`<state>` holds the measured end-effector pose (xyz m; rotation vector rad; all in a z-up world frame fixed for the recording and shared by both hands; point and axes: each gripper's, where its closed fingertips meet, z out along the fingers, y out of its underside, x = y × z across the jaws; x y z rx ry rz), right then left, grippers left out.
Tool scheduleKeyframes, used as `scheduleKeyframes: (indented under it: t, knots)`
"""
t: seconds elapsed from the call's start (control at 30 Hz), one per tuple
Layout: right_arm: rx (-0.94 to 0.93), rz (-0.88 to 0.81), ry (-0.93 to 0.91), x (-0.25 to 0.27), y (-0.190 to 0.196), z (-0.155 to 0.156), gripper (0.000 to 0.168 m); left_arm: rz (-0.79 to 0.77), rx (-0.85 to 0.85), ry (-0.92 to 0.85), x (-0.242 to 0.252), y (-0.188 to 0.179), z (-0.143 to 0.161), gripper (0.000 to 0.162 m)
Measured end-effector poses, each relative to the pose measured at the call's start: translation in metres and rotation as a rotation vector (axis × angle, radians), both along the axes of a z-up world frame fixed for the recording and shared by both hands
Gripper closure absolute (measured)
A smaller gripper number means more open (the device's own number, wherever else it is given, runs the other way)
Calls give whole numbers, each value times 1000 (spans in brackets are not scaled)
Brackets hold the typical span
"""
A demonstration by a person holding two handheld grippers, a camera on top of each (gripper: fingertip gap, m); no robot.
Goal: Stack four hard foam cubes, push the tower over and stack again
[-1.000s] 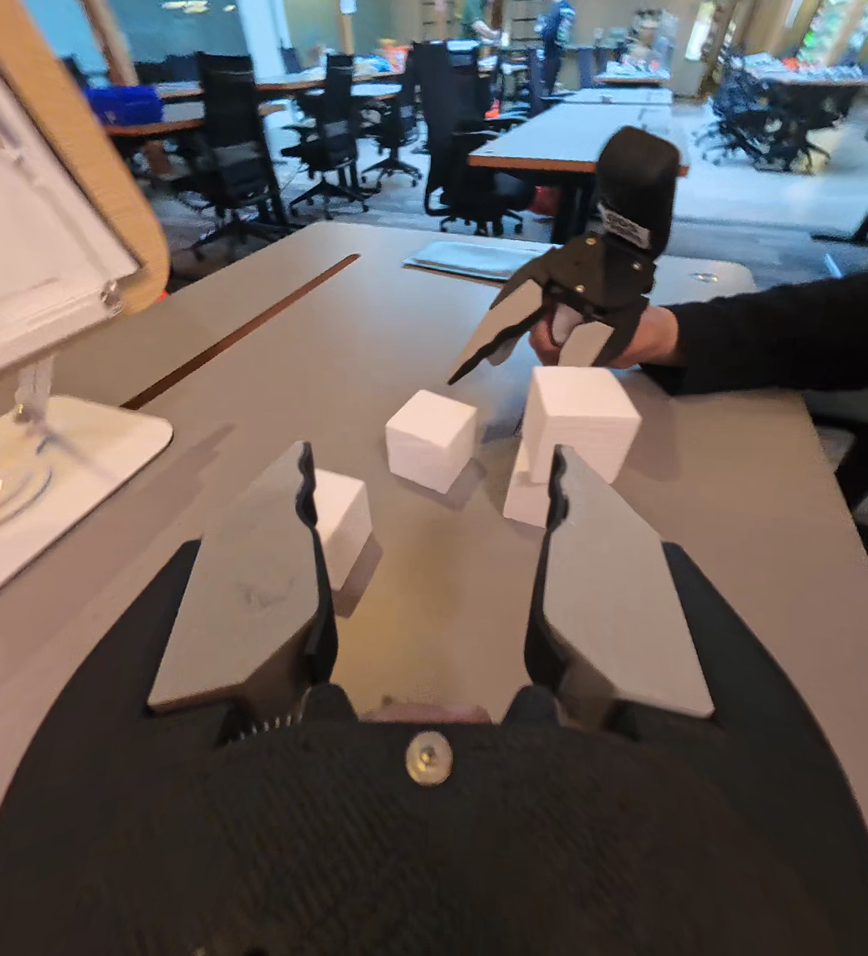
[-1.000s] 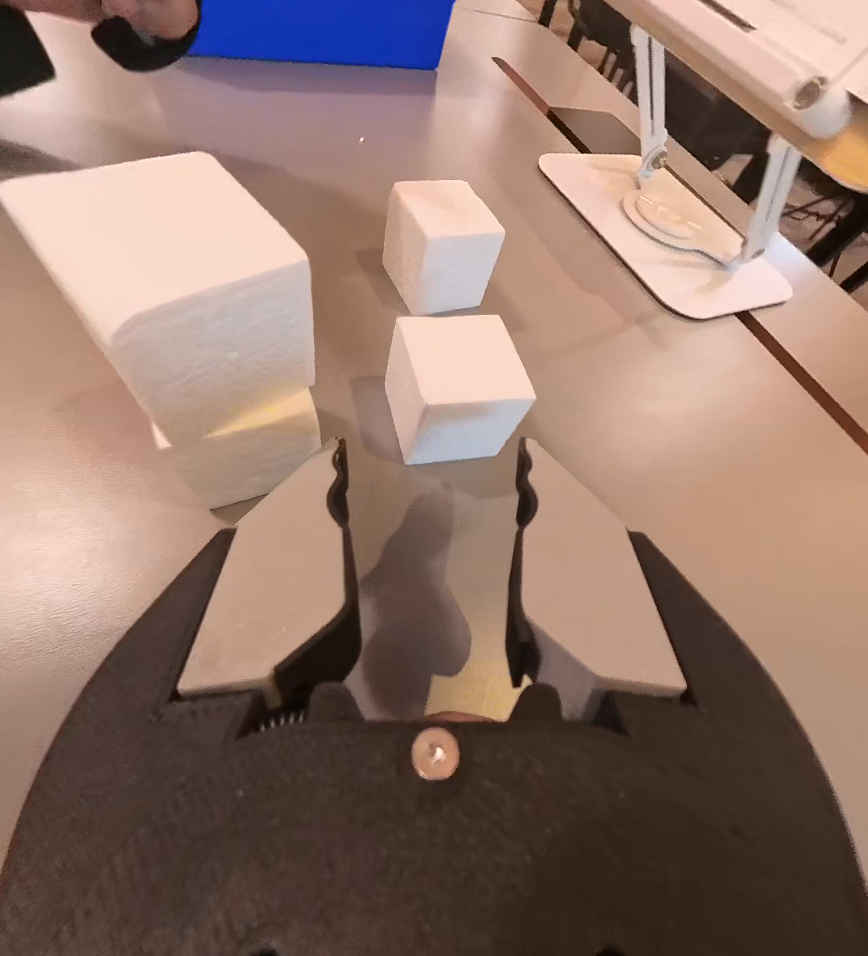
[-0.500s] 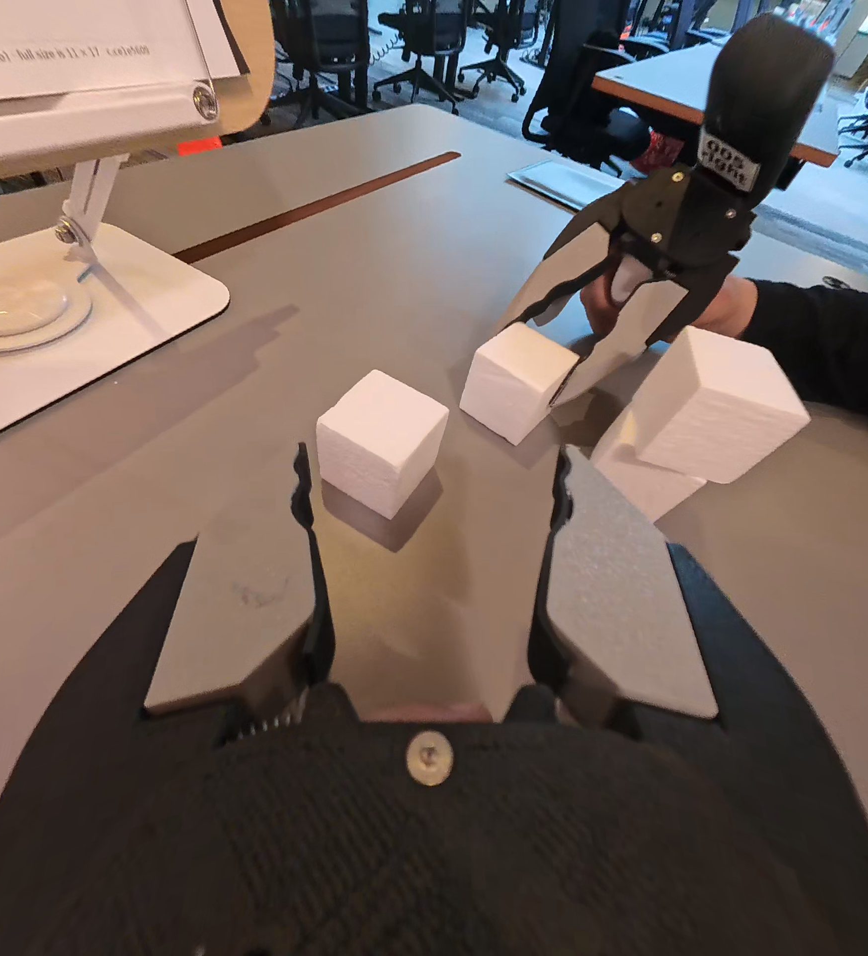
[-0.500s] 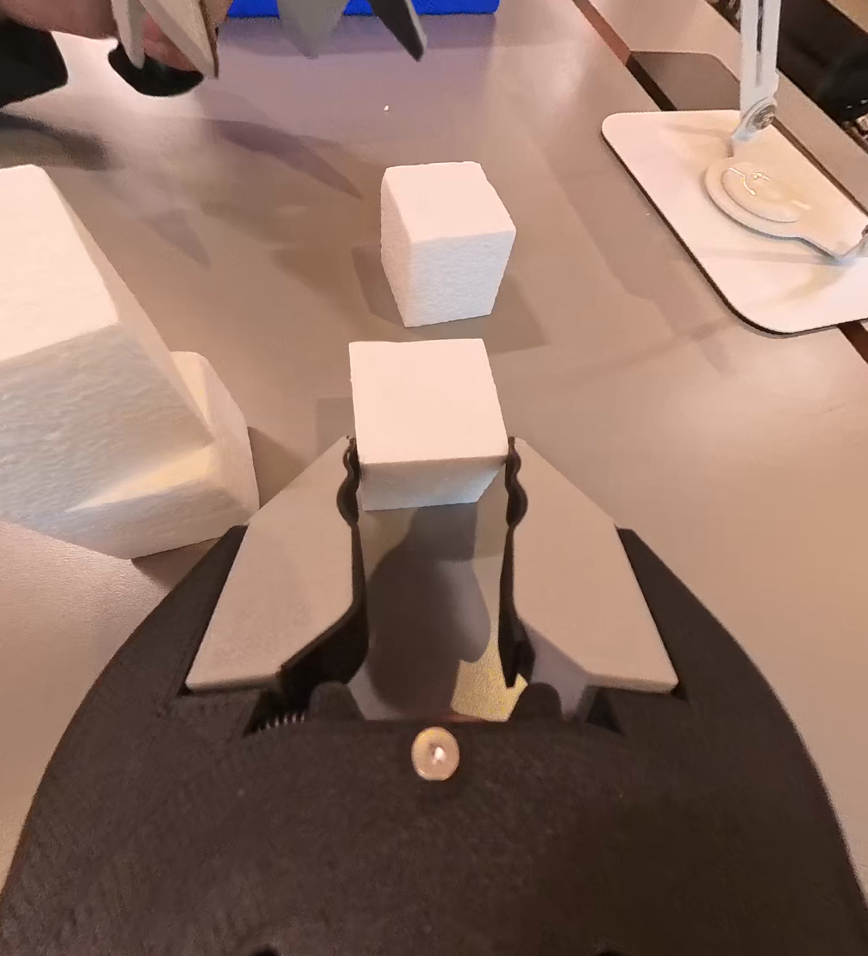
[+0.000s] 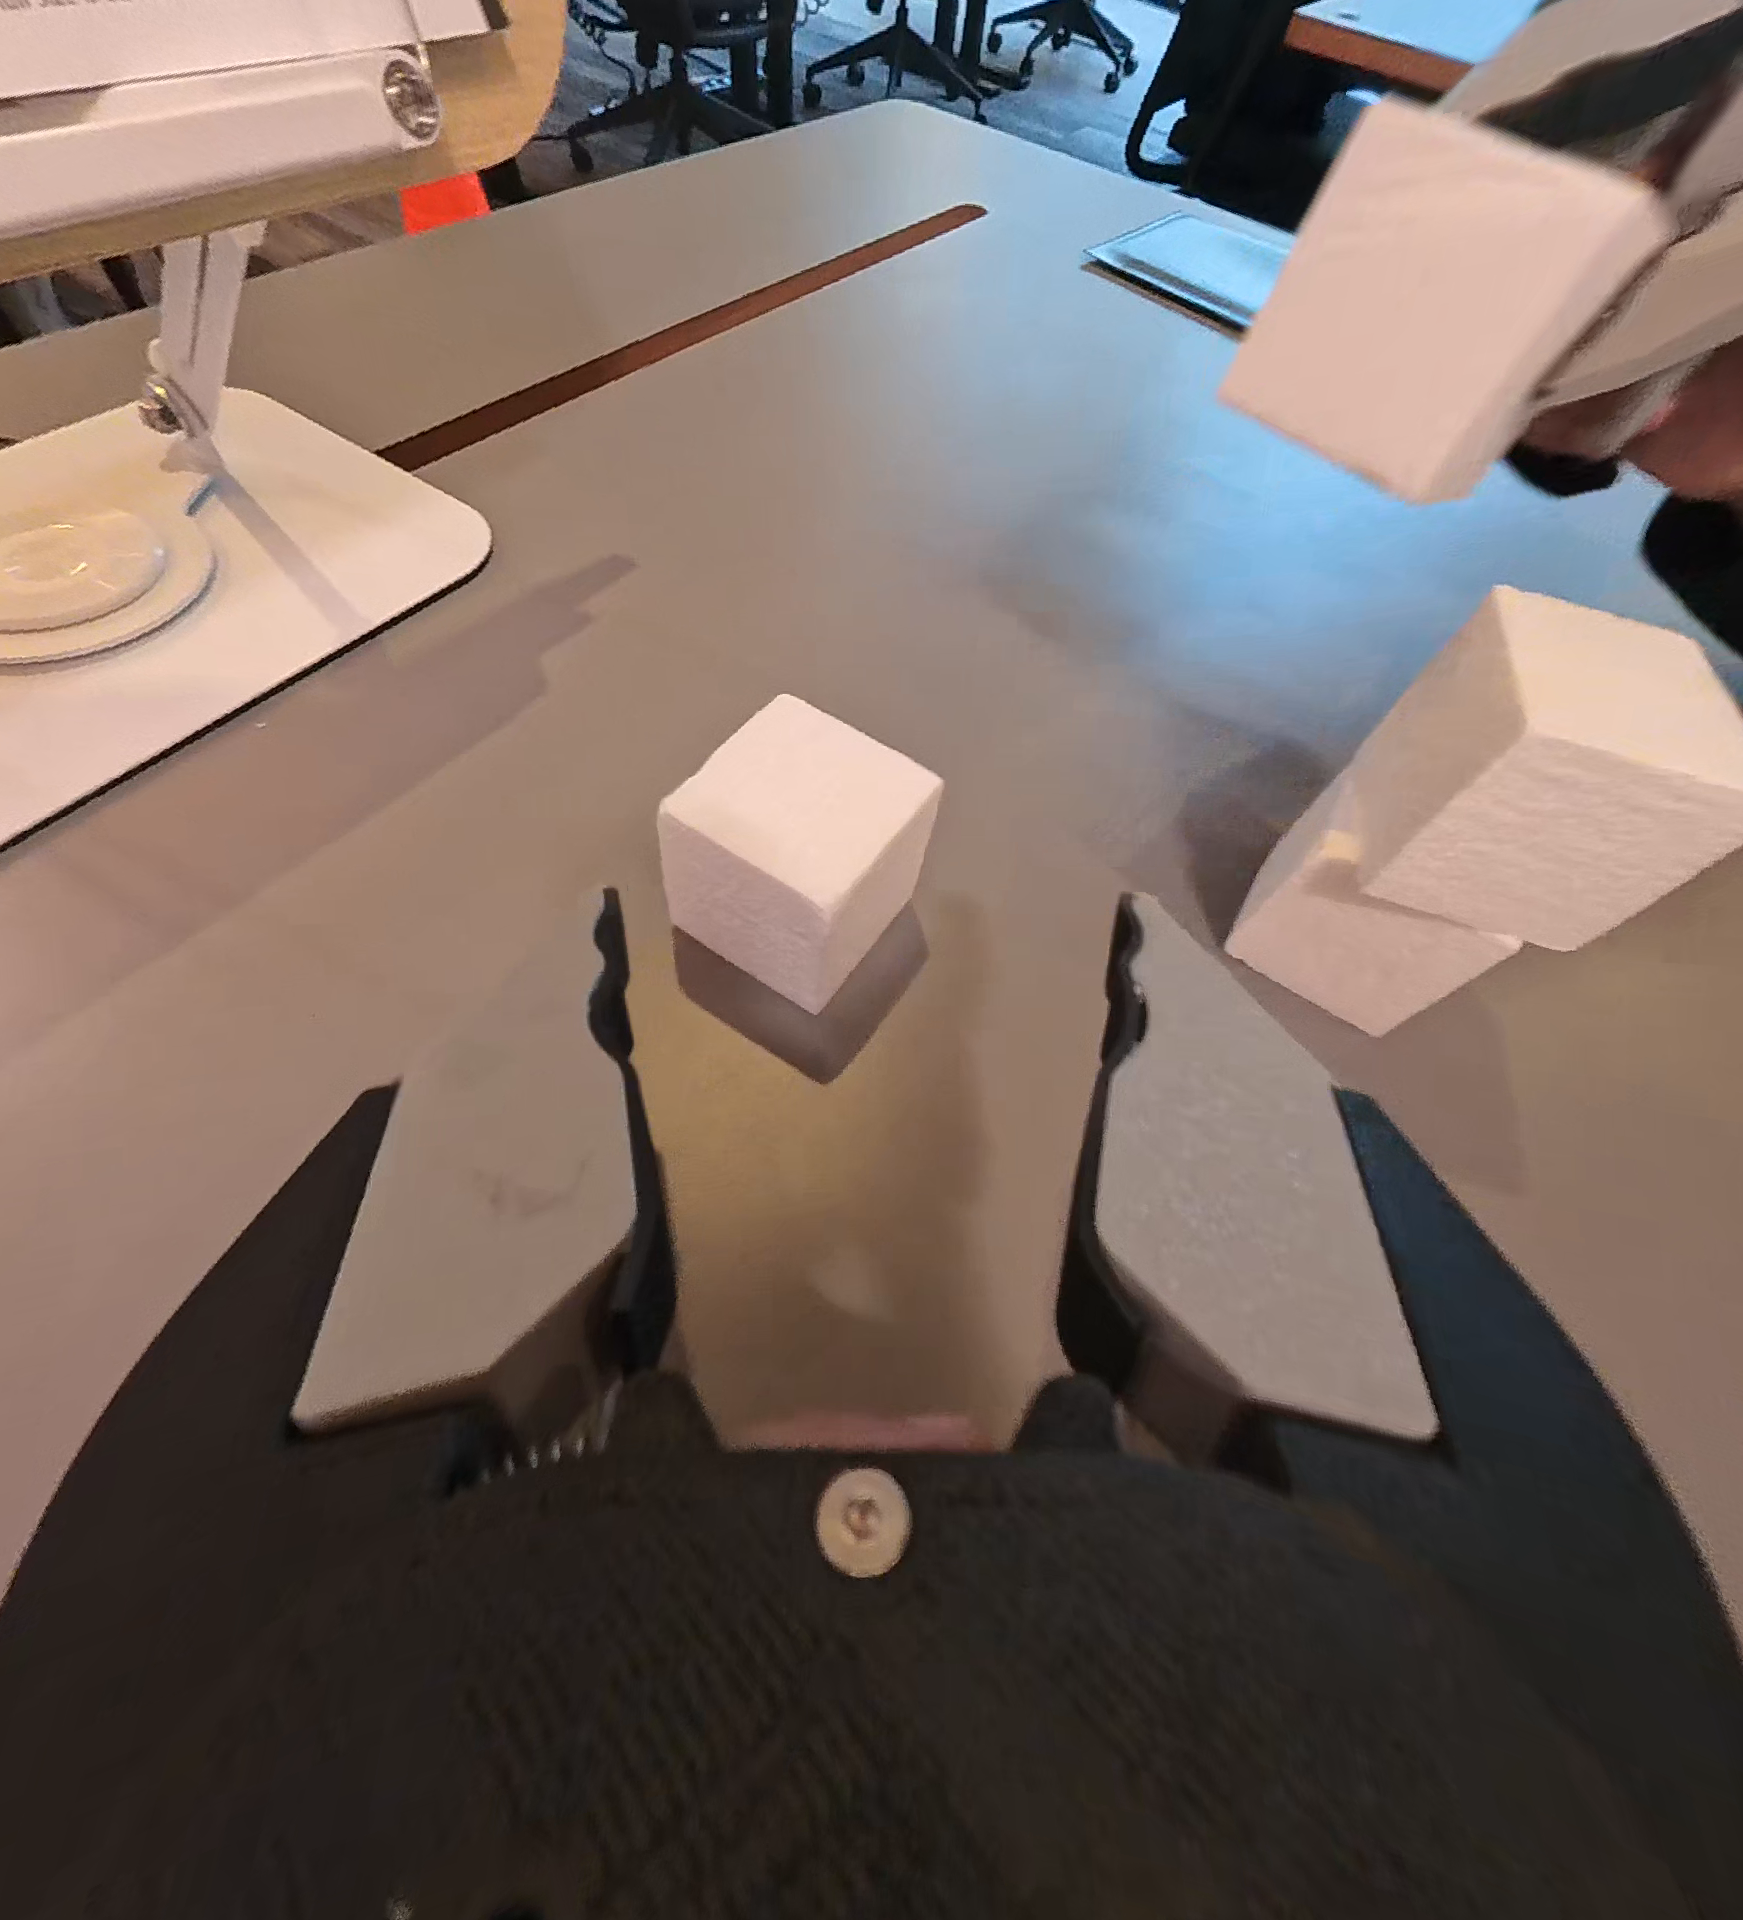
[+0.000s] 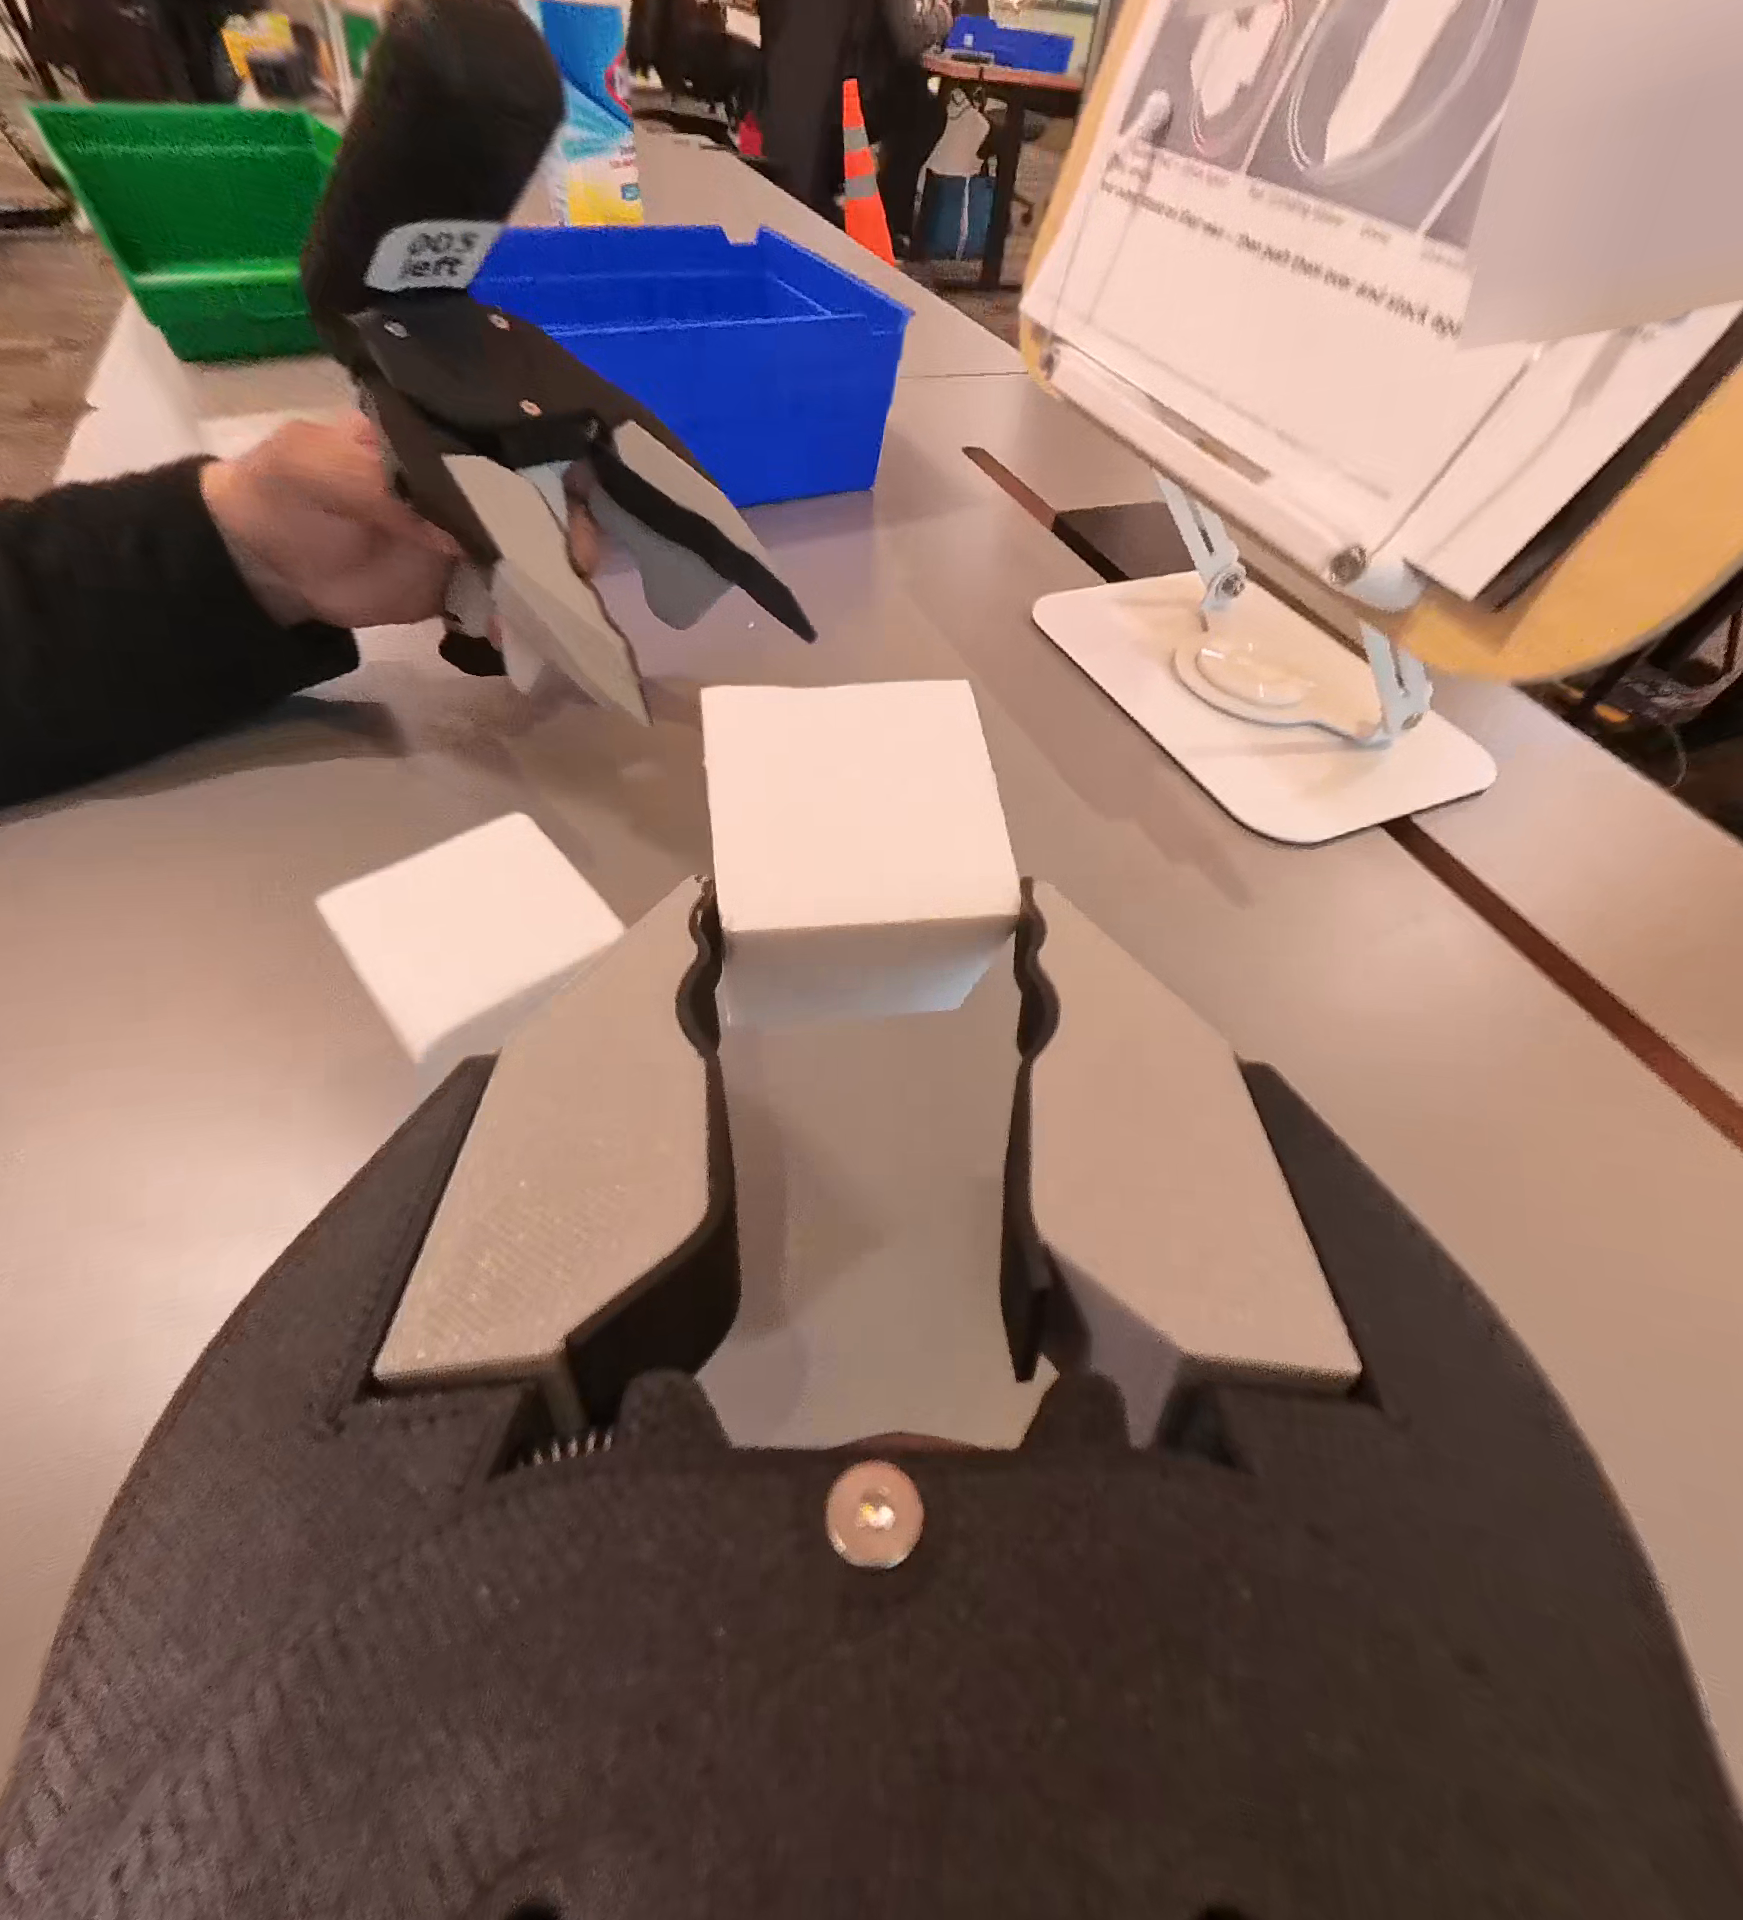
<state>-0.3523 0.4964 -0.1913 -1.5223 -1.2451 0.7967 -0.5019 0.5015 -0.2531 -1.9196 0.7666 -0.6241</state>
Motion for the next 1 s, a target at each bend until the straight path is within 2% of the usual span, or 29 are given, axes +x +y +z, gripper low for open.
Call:
scheduleKeyframes:
  t: [0.2,0.4,1.0]
  knots:
    - [9,73,-30,-5,-36,20,114,108,12,-74,-20,12,12,75]
    - [-5,147,-62,-19,-61,18,114,169,-41,-174,-36,20,11,77]
    - [25,146,-175,-22,-73,4,114,157,-76,-105,-31,20,-5,77]
